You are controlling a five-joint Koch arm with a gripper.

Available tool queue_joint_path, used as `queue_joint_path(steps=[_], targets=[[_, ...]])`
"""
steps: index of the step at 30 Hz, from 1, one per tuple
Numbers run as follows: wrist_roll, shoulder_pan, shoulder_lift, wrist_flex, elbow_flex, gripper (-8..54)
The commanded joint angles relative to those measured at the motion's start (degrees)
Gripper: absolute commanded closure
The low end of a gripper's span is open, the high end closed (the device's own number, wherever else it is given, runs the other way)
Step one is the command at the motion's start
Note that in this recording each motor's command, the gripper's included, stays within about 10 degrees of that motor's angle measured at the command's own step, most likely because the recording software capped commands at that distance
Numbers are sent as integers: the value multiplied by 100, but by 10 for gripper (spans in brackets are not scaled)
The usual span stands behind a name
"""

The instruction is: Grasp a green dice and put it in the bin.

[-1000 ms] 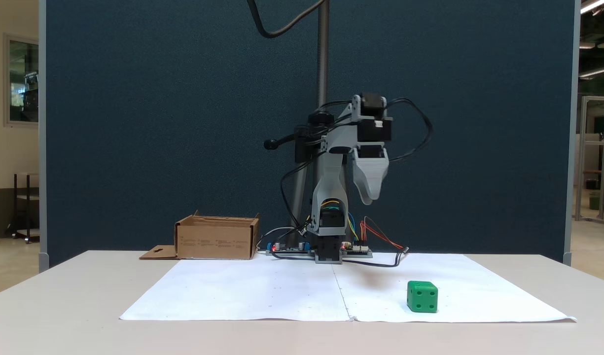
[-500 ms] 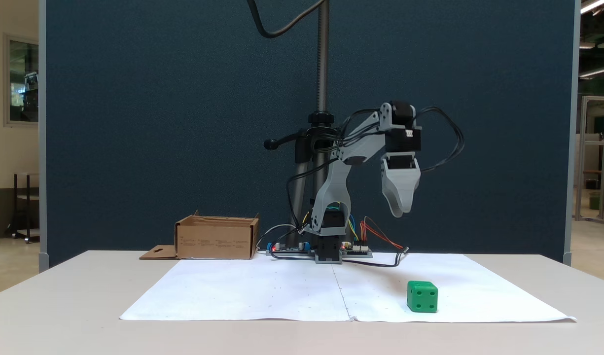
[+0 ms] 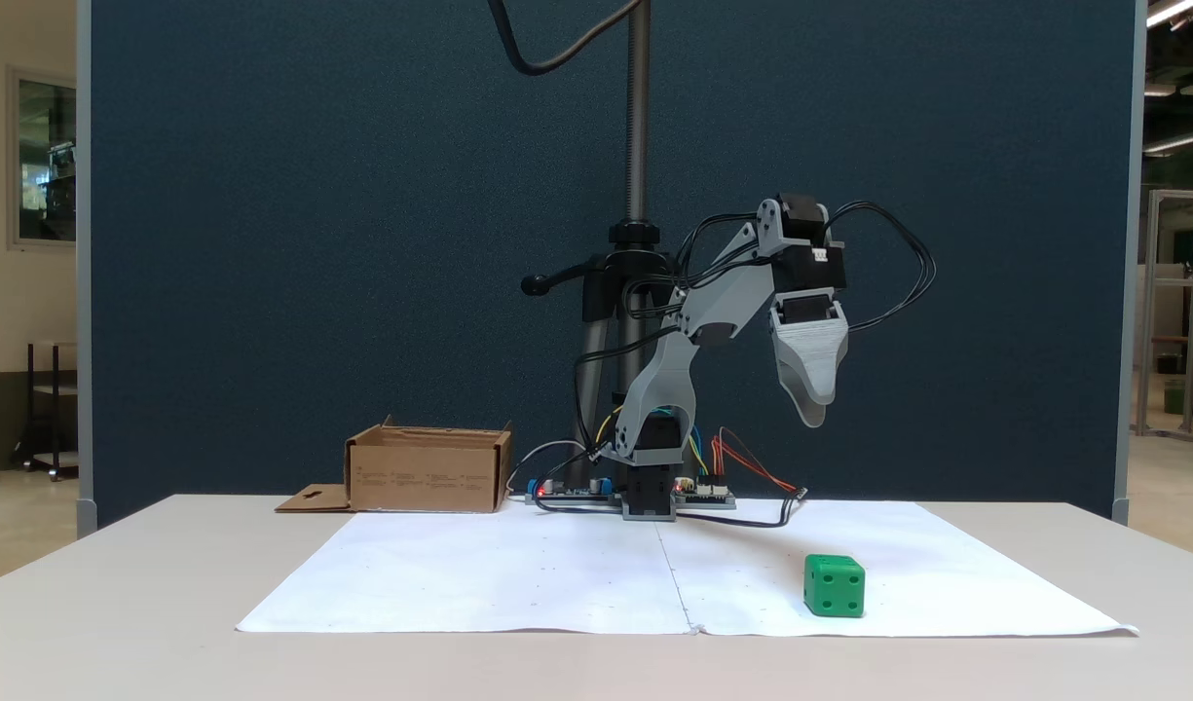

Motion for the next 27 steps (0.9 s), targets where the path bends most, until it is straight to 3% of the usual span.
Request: queue_joint_path(steps=[1, 27], targets=[[510, -70, 79, 1000, -360, 22], [571, -70, -1107, 1000, -765, 22]])
